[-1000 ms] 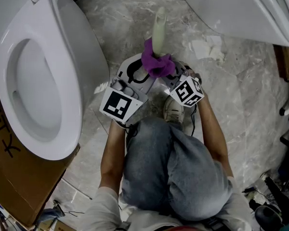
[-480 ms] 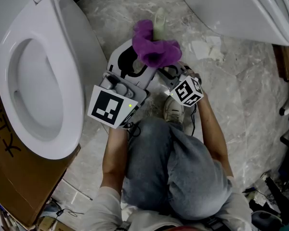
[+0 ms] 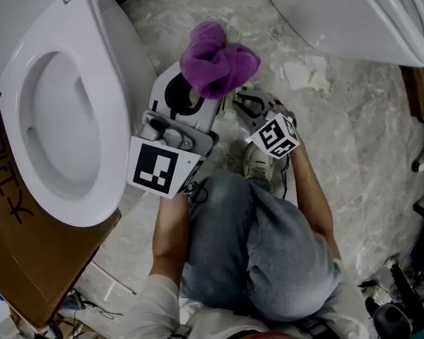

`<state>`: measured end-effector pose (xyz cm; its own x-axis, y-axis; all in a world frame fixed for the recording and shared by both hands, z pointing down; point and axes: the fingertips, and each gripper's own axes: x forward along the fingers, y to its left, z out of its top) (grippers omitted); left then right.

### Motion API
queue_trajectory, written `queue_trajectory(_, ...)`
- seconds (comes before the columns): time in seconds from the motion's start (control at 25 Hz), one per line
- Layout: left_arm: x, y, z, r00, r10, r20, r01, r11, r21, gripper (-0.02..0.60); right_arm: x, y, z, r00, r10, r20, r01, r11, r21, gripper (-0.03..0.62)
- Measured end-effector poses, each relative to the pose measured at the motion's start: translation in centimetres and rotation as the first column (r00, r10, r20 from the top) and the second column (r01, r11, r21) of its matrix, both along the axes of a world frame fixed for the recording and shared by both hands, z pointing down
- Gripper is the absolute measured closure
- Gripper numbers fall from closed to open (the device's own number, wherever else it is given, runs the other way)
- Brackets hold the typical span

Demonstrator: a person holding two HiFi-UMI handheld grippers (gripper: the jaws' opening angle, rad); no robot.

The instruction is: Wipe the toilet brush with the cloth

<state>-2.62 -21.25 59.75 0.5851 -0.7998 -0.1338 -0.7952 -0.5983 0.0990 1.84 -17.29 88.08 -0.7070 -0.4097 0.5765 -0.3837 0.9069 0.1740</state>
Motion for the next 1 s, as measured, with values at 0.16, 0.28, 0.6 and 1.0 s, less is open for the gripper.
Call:
queue_trajectory(0.16, -0.5, 0.9, 0.7, 1.000, -0.020, 0.012, 0.020, 1.000, -0.003, 0.494, 0.1, 0.1, -1.6, 0.997, 0.027, 0.071, -0.028, 1.000, 0.010, 0.514)
queue_trajectory(0.28, -0.8, 2.0, 2.0, 0.999, -0.032, 0.043, 0.034, 0.999, -0.036, 0.494, 0.3, 0.3, -2.8, 0.990, 0.054, 0.129, -0.056, 0.998, 0.008, 0.508)
queue_trajectory(0.6, -1.1, 5.0, 6.8, 0.991, -0.007, 0.132, 0.021, 0.994, -0.106, 0.494, 1.6, 1.1, -6.5, 0.959, 0.140, 0.246, -0.148, 0.989, 0.017, 0.519)
queue_trajectory(1.0, -1.8, 5.7, 12.0, 0.986, -0.017, 0.166, 0.049, 0.980, -0.192, 0.494, 3.0, 2.8, -12.5, 0.881, 0.251, 0.400, -0.282, 0.959, 0.018, 0.594)
